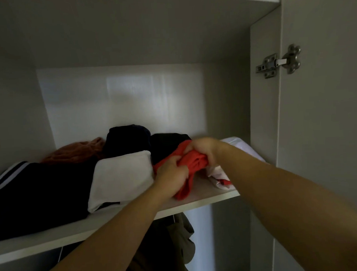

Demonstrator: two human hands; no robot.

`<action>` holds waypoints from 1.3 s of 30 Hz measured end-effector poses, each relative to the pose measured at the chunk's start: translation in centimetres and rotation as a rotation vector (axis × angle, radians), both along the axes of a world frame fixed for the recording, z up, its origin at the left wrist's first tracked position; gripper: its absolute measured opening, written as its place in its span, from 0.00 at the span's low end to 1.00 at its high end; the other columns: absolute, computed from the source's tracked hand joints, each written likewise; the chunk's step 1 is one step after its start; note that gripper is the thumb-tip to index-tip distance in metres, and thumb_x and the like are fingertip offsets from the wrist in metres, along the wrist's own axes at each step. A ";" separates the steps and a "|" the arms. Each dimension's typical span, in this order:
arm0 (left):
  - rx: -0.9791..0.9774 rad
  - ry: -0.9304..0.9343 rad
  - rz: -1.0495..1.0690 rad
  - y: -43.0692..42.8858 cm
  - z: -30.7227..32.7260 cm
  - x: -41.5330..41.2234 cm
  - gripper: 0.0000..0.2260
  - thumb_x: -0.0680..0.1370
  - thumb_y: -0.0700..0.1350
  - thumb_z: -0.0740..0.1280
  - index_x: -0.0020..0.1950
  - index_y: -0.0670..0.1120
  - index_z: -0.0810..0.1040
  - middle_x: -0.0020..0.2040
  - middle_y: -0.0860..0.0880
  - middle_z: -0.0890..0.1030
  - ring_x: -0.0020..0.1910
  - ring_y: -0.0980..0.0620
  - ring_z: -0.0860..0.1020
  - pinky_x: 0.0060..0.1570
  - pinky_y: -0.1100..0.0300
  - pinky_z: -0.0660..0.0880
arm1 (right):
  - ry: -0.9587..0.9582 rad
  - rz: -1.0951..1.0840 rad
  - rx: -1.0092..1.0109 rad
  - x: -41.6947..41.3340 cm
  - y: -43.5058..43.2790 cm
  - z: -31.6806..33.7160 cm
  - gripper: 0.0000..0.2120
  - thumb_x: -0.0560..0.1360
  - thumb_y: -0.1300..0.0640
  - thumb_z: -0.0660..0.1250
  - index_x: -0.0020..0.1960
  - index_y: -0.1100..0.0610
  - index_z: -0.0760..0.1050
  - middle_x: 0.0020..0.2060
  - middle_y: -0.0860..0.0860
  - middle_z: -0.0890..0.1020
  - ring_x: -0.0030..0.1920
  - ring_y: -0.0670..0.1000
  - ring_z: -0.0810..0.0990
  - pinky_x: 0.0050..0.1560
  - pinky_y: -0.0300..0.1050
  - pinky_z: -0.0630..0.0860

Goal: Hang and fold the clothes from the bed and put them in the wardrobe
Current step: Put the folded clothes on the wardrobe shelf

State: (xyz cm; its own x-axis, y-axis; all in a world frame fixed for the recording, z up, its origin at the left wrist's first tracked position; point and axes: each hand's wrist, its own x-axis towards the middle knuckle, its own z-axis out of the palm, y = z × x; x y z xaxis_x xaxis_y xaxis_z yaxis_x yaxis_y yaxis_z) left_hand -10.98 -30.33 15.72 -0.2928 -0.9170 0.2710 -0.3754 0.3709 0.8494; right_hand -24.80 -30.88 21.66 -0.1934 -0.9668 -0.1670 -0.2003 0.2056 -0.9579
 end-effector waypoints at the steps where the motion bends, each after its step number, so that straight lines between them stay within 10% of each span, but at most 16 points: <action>1: 0.042 0.143 0.013 0.2 0.6 -0.2 0.26 0.63 0.52 0.64 0.61 0.53 0.74 0.54 0.48 0.81 0.54 0.46 0.79 0.57 0.50 0.76 | -0.020 -0.022 -0.075 -0.4 0.4 1.0 0.08 0.77 0.65 0.65 0.39 0.60 0.77 0.32 0.57 0.81 0.29 0.54 0.79 0.34 0.43 0.79; 6: 0.240 0.609 -0.068 0.3 2.2 -2.8 0.34 0.66 0.65 0.68 0.68 0.50 0.73 0.60 0.48 0.80 0.59 0.46 0.78 0.63 0.46 0.74 | -0.074 -0.235 -0.376 -3.9 2.6 5.4 0.14 0.69 0.66 0.74 0.54 0.63 0.77 0.36 0.59 0.84 0.29 0.55 0.83 0.32 0.51 0.83; 10: 0.544 0.813 -0.218 -0.2 3.5 -5.0 0.19 0.74 0.66 0.66 0.56 0.55 0.77 0.55 0.46 0.80 0.57 0.43 0.78 0.47 0.48 0.76 | -0.202 -0.288 -0.464 -6.9 4.2 6.6 0.16 0.70 0.64 0.75 0.56 0.65 0.78 0.42 0.62 0.84 0.36 0.58 0.85 0.43 0.61 0.84; 13: 0.612 0.866 -0.486 -1.0 3.4 -6.2 0.29 0.71 0.61 0.72 0.68 0.50 0.76 0.63 0.40 0.80 0.61 0.41 0.80 0.61 0.44 0.76 | -0.258 -0.280 -0.478 -8.2 5.1 6.9 0.17 0.71 0.63 0.74 0.59 0.64 0.78 0.46 0.61 0.84 0.42 0.58 0.85 0.49 0.61 0.83; 16: 0.652 1.004 -0.738 -2.1 3.2 -6.4 0.35 0.62 0.53 0.82 0.66 0.46 0.77 0.62 0.39 0.80 0.61 0.39 0.80 0.67 0.39 0.71 | -0.314 -0.294 -0.505 -9.2 5.6 7.1 0.13 0.71 0.64 0.74 0.55 0.63 0.78 0.40 0.59 0.85 0.36 0.56 0.85 0.39 0.55 0.84; 20: 0.782 1.056 -0.807 -3.9 3.6 -6.9 0.43 0.64 0.67 0.77 0.69 0.40 0.76 0.67 0.37 0.78 0.65 0.38 0.78 0.63 0.41 0.75 | -0.370 -0.312 -0.481 -10.4 6.3 6.6 0.12 0.70 0.64 0.75 0.52 0.63 0.78 0.39 0.59 0.85 0.32 0.56 0.85 0.30 0.49 0.82; 25: 0.654 0.714 -0.548 -4.2 5.7 -9.4 0.10 0.77 0.42 0.69 0.52 0.39 0.84 0.46 0.40 0.86 0.42 0.46 0.86 0.38 0.54 0.83 | -0.115 -0.515 -0.485 -11.5 4.6 3.6 0.13 0.67 0.62 0.79 0.49 0.62 0.81 0.46 0.61 0.85 0.41 0.57 0.85 0.38 0.49 0.84; 29: 0.548 0.442 -0.320 -4.8 4.4 -10.5 0.07 0.77 0.32 0.66 0.45 0.41 0.81 0.35 0.45 0.84 0.29 0.51 0.82 0.31 0.57 0.81 | 0.216 -0.582 -0.329 -13.3 3.2 1.0 0.14 0.69 0.53 0.79 0.49 0.61 0.82 0.49 0.59 0.85 0.48 0.57 0.84 0.50 0.48 0.82; 33: 0.405 0.110 -0.243 -5.1 2.1 -10.9 0.14 0.73 0.32 0.74 0.58 0.38 0.81 0.51 0.39 0.85 0.48 0.43 0.84 0.52 0.45 0.82 | 0.818 -0.396 -0.047 -13.5 3.0 -2.5 0.21 0.77 0.47 0.69 0.63 0.61 0.77 0.57 0.59 0.82 0.57 0.59 0.81 0.59 0.50 0.79; 39: 0.109 -0.330 -0.051 -8.0 6.7 -12.6 0.36 0.75 0.69 0.66 0.73 0.45 0.70 0.72 0.43 0.73 0.70 0.41 0.72 0.64 0.51 0.72 | 1.206 -0.542 -0.099 -11.8 4.3 -4.9 0.26 0.80 0.48 0.64 0.73 0.57 0.60 0.66 0.61 0.69 0.63 0.63 0.75 0.58 0.58 0.76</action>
State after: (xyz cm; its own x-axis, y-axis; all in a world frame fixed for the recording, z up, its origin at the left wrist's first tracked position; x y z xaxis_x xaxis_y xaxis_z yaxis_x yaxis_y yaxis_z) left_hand -23.62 -38.28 22.39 -0.3948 -0.9171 0.0557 -0.6195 0.3105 0.7210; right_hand -36.60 -26.58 16.76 -0.5324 -0.7188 0.4470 -0.8461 0.4684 -0.2544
